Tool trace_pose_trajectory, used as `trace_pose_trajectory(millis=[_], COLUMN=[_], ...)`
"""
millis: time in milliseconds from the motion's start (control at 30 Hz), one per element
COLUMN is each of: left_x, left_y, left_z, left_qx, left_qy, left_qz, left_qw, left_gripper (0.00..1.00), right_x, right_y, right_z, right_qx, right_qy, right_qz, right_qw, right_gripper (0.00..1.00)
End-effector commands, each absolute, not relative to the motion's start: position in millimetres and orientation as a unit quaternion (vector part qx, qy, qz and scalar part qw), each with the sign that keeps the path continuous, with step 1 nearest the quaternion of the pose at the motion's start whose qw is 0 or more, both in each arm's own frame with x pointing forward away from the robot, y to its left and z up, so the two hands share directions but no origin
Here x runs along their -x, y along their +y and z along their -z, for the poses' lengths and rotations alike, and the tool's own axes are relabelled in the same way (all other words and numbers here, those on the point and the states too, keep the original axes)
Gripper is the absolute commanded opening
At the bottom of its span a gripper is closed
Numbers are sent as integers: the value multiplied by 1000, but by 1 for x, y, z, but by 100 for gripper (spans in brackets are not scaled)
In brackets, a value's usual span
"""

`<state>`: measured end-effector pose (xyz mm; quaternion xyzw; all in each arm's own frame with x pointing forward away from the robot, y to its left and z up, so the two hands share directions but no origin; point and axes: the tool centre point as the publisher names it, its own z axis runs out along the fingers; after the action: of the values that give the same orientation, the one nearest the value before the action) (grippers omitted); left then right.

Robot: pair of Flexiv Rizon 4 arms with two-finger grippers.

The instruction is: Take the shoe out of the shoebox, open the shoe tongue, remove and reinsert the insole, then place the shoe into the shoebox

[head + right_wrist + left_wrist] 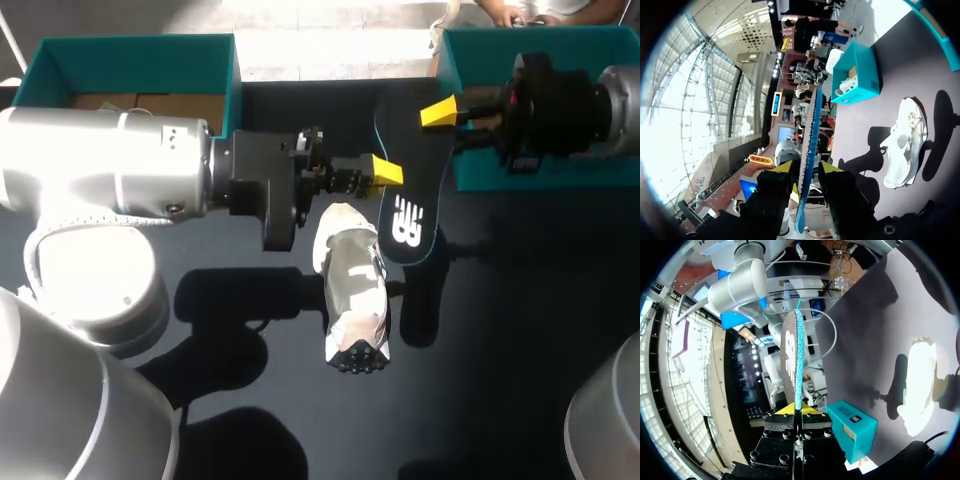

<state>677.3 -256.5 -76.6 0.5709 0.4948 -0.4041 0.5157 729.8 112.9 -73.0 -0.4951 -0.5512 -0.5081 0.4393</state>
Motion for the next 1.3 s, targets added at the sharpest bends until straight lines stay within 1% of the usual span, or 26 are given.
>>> trace_pose_trajectory(millis=[33, 200, 233, 267, 300, 467, 600, 733, 867, 967, 1033, 1300], left_x=[-679, -678, -677, -677, -676, -674, -679, -683, -689, -694, -700, -700], left_y=[-262, -263, -263, -263, -262, -246, -220, -203, -199, -201, -202, -202], left_z=[77, 76, 76, 75, 75, 71, 70, 64, 60, 58, 59, 59], left_qx=[-571, -569, -570, -571, -569, -561, -559, -584, -625, -655, -680, -680], left_qy=[495, 498, 497, 498, 500, 509, 533, 564, 588, 611, 614, 614], left_qz=[403, 405, 406, 405, 406, 403, 394, 362, 318, 260, 200, 200], left_qw=[516, 514, 513, 513, 511, 514, 499, 457, 403, 361, 347, 347], left_gripper=[0, 0, 19, 76, 100, 100, 100, 100, 100, 100, 100, 100], right_x=[-731, -731, -731, -731, -731, -734, -738, -741, -740, -739, -739, -738], right_y=[114, 113, 113, 113, 112, 107, 105, 105, 109, 111, 113, 118], right_z=[75, 74, 74, 74, 73, 74, 79, 86, 92, 95, 96, 102], right_qx=[496, 495, 495, 494, 494, 492, 494, 496, 495, 495, 496, 495], right_qy=[-550, -549, -549, -549, -549, -552, -554, -555, -554, -555, -558, -556], right_qz=[508, 508, 508, 508, 508, 505, 500, 493, 490, 488, 484, 481], right_qw=[441, 442, 442, 442, 443, 445, 447, 451, 455, 456, 456, 464], right_gripper=[0, 0, 0, 0, 0, 0, 0, 0, 0, 0, 0, 0])
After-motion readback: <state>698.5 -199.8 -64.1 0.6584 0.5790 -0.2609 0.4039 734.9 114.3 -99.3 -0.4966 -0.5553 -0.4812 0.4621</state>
